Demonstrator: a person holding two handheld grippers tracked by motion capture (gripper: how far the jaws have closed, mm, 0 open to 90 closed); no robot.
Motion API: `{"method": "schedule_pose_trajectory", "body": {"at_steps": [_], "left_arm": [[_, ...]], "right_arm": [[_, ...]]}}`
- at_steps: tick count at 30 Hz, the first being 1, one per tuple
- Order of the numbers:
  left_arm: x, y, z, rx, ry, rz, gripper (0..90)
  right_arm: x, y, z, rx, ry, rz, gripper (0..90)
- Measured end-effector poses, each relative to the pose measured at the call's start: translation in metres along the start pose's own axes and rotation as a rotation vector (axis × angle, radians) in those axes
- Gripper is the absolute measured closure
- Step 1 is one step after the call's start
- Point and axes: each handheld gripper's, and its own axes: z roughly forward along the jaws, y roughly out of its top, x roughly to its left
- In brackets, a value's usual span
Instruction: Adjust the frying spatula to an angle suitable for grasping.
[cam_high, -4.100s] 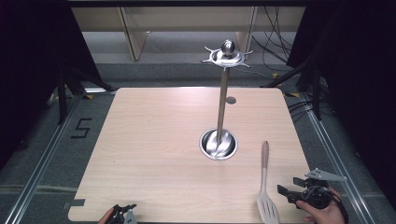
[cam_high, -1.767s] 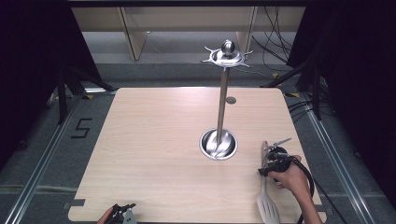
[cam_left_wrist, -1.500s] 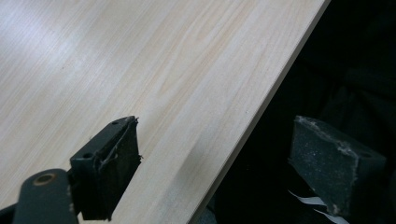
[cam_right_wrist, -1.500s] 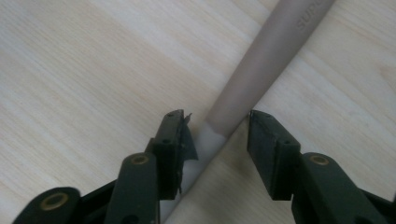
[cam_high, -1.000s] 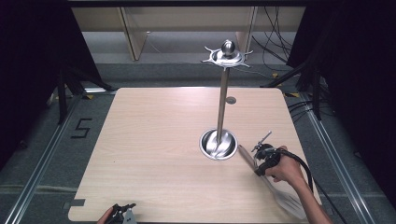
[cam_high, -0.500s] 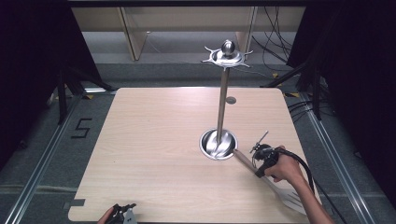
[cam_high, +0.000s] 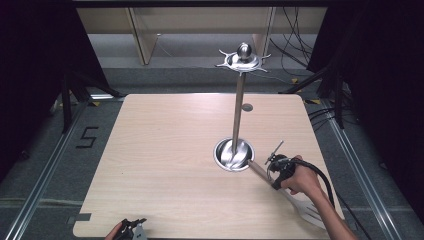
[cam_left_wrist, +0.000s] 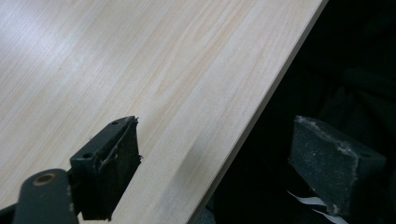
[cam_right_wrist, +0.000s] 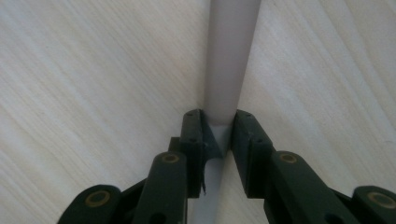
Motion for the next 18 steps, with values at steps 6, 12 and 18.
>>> {"method": "schedule_pose_trajectory", "body": {"at_steps": [6,12,18], "left_arm": [[0.000,0.000,0.002,0.000,-0.018,-0.008,15.2],[0.001,0.000,0.001,-0.002,-0.018,-0.010,15.2],[0.001,-0.001,0.001,0.001,0.000,-0.008,15.2]], "right_arm": [[0.001,-0.009,-0.016,-0.122,0.006,-0.018,76.6],[0.007,-0.016,-0.027,-0.190,-0.002,-0.028,76.7],[0.010,-0.024,-0.041,-0.275,-0.004,-0.045,76.7]]}}
